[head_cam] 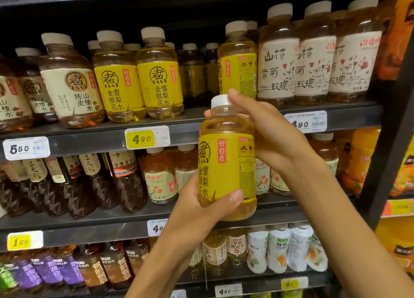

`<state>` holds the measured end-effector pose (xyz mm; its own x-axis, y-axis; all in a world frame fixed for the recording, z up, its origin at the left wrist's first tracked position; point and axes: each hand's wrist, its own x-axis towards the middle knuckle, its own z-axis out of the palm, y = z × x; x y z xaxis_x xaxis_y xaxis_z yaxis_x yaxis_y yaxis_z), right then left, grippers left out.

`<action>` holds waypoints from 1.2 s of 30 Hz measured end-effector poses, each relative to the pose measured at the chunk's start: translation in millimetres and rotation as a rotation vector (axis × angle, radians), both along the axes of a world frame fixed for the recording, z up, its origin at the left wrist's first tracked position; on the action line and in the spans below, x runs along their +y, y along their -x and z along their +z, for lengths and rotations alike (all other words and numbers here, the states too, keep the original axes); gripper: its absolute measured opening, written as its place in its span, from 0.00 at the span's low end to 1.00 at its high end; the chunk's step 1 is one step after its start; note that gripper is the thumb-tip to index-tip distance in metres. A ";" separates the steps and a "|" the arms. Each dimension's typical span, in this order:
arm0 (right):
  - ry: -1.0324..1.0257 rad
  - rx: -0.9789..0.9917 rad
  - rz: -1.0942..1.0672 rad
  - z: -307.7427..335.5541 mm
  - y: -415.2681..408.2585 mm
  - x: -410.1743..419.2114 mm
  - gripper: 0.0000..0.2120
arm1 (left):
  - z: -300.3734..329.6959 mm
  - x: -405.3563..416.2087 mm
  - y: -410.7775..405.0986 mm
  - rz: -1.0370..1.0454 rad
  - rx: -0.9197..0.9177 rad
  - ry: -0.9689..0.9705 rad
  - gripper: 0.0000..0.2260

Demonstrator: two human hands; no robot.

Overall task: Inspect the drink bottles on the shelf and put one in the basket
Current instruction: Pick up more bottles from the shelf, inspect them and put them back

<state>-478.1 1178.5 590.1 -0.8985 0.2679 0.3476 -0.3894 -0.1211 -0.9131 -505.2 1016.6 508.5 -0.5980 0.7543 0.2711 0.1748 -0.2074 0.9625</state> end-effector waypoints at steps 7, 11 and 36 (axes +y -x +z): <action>0.270 0.020 0.278 -7.8 3.4 -1.8 0.19 | 10.6 3.0 -15.8 -0.446 -0.520 -0.273 0.31; 0.348 0.058 0.306 -12.6 5.2 -5.3 0.21 | 19.0 7.1 -19.3 -0.501 -0.641 -0.333 0.34; 0.401 -0.161 0.174 -19.7 4.9 1.5 0.20 | 27.1 1.5 -22.7 -0.355 -0.805 -0.135 0.40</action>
